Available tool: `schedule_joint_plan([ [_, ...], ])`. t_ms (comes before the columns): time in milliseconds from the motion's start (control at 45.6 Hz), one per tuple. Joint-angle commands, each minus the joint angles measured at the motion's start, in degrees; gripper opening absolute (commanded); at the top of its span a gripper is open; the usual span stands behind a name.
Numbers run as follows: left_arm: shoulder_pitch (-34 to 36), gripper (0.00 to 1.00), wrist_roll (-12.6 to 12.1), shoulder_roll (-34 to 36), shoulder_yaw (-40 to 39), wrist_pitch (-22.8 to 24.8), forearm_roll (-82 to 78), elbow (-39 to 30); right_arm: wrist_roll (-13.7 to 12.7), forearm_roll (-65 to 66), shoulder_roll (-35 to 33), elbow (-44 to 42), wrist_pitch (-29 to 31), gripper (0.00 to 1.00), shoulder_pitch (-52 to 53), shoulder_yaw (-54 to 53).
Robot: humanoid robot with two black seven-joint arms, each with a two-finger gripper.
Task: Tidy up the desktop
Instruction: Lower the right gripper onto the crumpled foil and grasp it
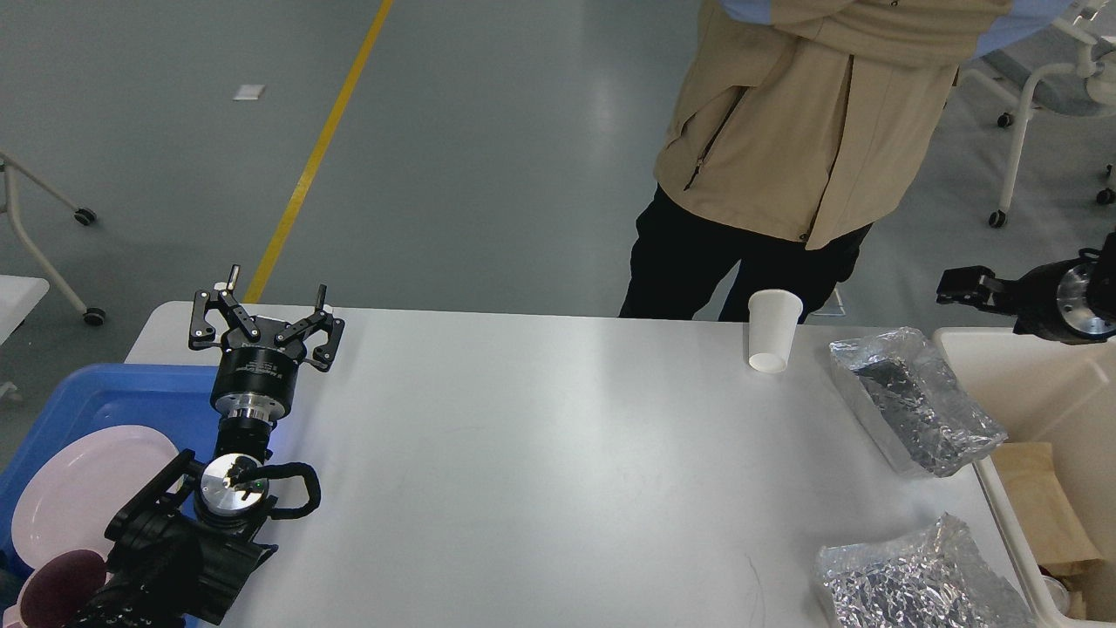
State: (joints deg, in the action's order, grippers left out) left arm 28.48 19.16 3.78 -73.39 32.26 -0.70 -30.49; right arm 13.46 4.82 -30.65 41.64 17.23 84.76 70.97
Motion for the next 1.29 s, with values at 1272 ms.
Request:
schedule_joint_plan([
  [1272,0.00,1.00,0.00,0.00,0.01,0.00,0.00,0.00,-5.90,-4.38,-1.35,-6.29,-3.88,1.00,-27.10,-24.04],
])
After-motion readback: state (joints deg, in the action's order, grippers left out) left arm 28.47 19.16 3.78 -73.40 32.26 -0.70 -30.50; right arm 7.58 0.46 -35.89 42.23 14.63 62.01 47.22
